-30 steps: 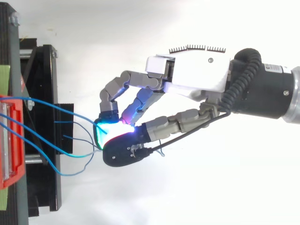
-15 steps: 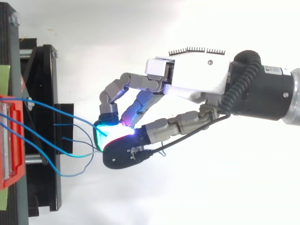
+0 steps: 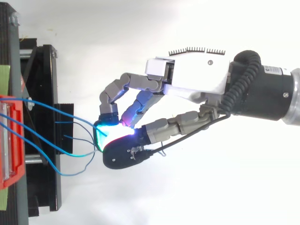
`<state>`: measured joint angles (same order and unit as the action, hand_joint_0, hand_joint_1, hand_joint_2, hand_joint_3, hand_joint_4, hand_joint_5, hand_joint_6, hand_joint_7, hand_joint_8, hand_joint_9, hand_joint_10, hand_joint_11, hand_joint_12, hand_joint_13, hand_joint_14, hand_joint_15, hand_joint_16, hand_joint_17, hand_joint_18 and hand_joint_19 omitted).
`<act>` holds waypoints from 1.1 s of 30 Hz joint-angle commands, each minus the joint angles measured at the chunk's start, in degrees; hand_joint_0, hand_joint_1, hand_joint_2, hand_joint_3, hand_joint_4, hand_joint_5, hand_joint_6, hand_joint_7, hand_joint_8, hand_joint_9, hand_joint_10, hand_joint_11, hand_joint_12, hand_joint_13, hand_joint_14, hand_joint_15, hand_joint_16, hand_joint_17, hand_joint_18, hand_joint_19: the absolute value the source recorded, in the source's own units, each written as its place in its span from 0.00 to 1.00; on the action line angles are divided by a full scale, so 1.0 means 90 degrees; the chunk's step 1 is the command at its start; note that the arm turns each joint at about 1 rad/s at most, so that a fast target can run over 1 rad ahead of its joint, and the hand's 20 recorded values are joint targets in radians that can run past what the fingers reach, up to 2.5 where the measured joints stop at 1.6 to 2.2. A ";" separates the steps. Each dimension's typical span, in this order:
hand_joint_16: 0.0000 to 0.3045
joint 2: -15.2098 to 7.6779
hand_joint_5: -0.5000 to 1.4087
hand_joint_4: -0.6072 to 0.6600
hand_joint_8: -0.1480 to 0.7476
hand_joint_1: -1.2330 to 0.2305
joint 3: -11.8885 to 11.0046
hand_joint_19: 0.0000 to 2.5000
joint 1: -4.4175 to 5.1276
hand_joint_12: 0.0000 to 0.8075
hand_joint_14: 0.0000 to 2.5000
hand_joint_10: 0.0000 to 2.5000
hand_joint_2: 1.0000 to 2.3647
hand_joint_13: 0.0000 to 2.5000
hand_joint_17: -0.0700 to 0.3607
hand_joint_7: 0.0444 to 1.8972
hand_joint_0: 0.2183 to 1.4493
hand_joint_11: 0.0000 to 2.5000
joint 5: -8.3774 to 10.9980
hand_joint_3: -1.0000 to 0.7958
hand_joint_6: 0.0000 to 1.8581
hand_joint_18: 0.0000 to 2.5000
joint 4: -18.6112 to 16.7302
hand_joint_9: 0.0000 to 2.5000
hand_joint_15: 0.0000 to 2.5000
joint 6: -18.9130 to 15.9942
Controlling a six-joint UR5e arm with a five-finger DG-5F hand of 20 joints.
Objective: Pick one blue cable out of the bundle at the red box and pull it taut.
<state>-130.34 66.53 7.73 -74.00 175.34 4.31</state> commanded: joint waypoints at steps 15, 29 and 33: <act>0.15 0.0000 0.17 0.30 0.50 0.33 0.0010 0.15 0.0000 0.47 0.01 0.01 0.02 0.31 0.41 0.60 0.39 0.40 0.0000 0.56 0.53 0.27 0.0000 0.37 0.22 0.0000; 0.15 0.0000 0.17 0.30 0.50 0.33 0.0020 0.15 0.0000 0.47 0.01 0.01 0.02 0.31 0.41 0.60 0.39 0.40 0.0010 0.56 0.53 0.26 0.0000 0.37 0.23 0.0000; 0.15 0.0000 0.17 0.30 0.50 0.33 0.0020 0.15 0.0000 0.47 0.01 0.01 0.02 0.31 0.41 0.61 0.39 0.39 0.0000 0.55 0.53 0.26 0.0000 0.37 0.23 0.0000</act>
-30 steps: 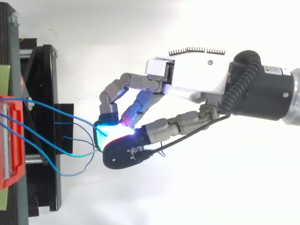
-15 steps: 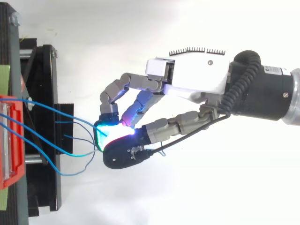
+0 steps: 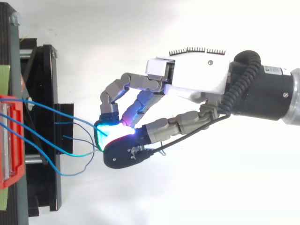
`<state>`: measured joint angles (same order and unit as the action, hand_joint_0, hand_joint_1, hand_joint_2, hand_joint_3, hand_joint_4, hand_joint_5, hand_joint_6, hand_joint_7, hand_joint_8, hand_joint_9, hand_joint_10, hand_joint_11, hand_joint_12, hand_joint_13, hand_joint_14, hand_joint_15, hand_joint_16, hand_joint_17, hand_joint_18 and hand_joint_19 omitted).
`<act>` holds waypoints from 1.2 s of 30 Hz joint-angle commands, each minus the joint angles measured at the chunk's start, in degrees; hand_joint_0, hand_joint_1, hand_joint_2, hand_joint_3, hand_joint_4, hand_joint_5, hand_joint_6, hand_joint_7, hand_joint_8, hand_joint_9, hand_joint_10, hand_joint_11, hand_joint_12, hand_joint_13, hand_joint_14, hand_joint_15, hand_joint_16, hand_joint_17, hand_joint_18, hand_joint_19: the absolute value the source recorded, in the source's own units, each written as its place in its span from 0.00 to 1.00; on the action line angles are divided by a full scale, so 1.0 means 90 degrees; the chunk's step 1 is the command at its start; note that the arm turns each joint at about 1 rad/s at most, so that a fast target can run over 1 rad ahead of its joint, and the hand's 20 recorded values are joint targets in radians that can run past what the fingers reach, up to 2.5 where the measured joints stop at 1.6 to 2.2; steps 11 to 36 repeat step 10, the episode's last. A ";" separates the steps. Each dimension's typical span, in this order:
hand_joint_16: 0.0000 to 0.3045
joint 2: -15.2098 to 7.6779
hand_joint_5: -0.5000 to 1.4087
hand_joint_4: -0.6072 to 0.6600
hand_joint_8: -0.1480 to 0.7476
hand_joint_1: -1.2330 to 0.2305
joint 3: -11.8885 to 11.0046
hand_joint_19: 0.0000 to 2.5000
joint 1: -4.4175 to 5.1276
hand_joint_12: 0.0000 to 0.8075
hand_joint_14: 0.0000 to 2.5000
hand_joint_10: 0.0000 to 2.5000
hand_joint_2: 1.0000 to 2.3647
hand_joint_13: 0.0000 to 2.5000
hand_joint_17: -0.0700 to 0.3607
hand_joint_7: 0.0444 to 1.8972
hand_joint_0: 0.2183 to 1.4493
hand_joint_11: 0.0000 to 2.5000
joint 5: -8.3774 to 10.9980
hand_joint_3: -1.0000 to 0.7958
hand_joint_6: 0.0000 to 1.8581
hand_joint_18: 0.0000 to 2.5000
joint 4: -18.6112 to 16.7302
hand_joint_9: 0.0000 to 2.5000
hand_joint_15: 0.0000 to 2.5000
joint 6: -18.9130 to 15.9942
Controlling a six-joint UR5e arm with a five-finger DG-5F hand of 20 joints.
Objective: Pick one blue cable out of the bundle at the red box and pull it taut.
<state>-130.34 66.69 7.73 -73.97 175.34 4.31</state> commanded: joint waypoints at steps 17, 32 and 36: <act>0.15 -0.0010 0.17 0.31 0.50 0.33 0.0002 0.15 0.0000 0.47 0.01 0.01 0.02 0.31 0.41 0.61 0.39 0.40 0.0006 0.56 0.53 0.26 0.0000 0.37 0.23 0.0000; 0.15 -0.0010 0.17 0.31 0.50 0.33 0.0002 0.15 0.0000 0.47 0.01 0.01 0.02 0.31 0.41 0.61 0.39 0.40 0.0006 0.56 0.53 0.26 0.0000 0.37 0.23 0.0000; 0.15 -0.0010 0.17 0.31 0.50 0.33 0.0002 0.15 0.0000 0.47 0.01 0.01 0.02 0.31 0.41 0.61 0.39 0.40 0.0006 0.56 0.53 0.26 0.0000 0.37 0.23 0.0000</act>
